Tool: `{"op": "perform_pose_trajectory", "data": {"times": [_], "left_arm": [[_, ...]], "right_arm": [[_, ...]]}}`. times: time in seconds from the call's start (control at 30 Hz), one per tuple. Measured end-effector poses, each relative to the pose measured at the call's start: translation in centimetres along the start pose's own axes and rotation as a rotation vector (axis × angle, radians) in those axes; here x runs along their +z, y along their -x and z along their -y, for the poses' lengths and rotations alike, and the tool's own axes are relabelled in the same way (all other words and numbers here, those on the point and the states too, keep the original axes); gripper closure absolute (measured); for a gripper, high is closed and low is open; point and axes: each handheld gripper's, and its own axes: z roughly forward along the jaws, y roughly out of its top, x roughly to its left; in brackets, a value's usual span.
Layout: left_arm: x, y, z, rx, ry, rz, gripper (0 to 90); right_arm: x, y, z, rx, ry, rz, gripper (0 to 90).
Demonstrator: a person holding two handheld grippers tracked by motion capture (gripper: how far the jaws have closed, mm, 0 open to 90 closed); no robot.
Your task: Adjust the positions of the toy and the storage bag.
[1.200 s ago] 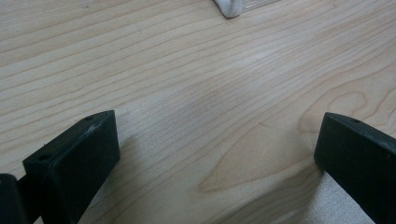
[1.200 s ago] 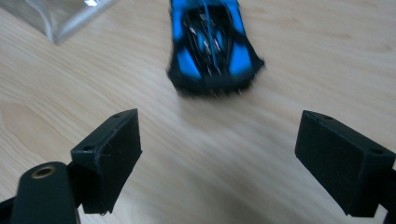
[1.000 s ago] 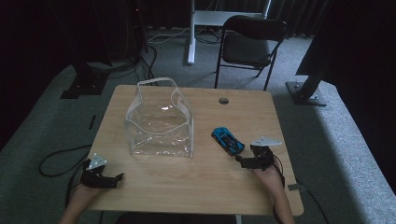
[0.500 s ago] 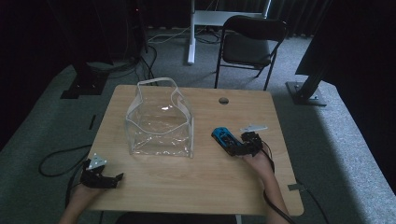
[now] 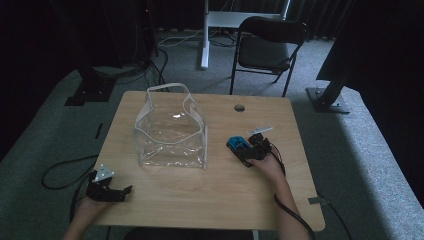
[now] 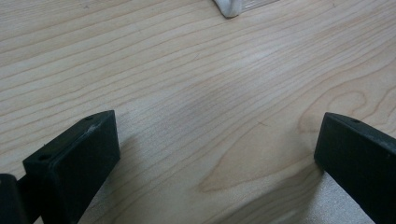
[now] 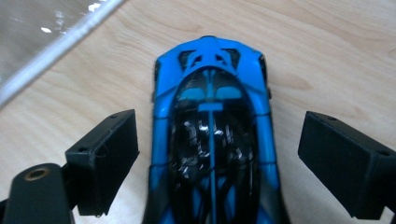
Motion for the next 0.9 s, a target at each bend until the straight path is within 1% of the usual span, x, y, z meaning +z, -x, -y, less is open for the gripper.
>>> {"op": "perform_pose_trajectory", "data": {"times": [0.03,0.07,0.1,0.23,0.33,0.4,0.5,0.63,0.73,0.83,0.9], "left_arm": [[0.0,0.0,0.0,0.000,0.000,0.000,0.5],[0.0,0.0,0.0,0.000,0.000,0.000,0.5],[0.0,0.0,0.0,0.000,0.000,0.000,0.5],[0.0,0.0,0.0,0.000,0.000,0.000,0.5],[0.0,0.0,0.0,0.000,0.000,0.000,0.5],[0.0,0.0,0.0,0.000,0.000,0.000,0.5],[0.0,0.0,0.0,0.000,0.000,0.000,0.5],[0.0,0.0,0.0,0.000,0.000,0.000,0.5],[0.0,0.0,0.0,0.000,0.000,0.000,0.5],[0.0,0.0,0.0,0.000,0.000,0.000,0.5],[0.0,0.0,0.0,0.000,0.000,0.000,0.5]], "right_arm": [[0.2,0.0,-0.1,-0.002,-0.015,-0.011,12.8],[0.6,-0.2,-0.3,-0.018,-0.028,0.006,13.0],[0.8,-0.2,-0.4,-0.019,-0.039,-0.002,13.0],[1.2,-0.3,-0.4,-0.030,-0.053,0.022,15.9],[1.5,-0.3,-0.3,-0.035,-0.065,0.021,16.9],[1.8,-0.2,-0.3,-0.035,-0.087,0.017,17.8],[1.9,-0.3,-0.2,-0.043,-0.084,0.022,18.1],[1.7,-0.4,-0.3,-0.054,-0.086,0.010,24.8],[1.6,-0.5,-0.1,-0.055,-0.078,0.014,25.3],[1.4,-0.6,0.1,-0.032,-0.069,0.011,25.2],[1.1,-0.5,0.2,-0.010,-0.060,-0.003,25.3]]}}
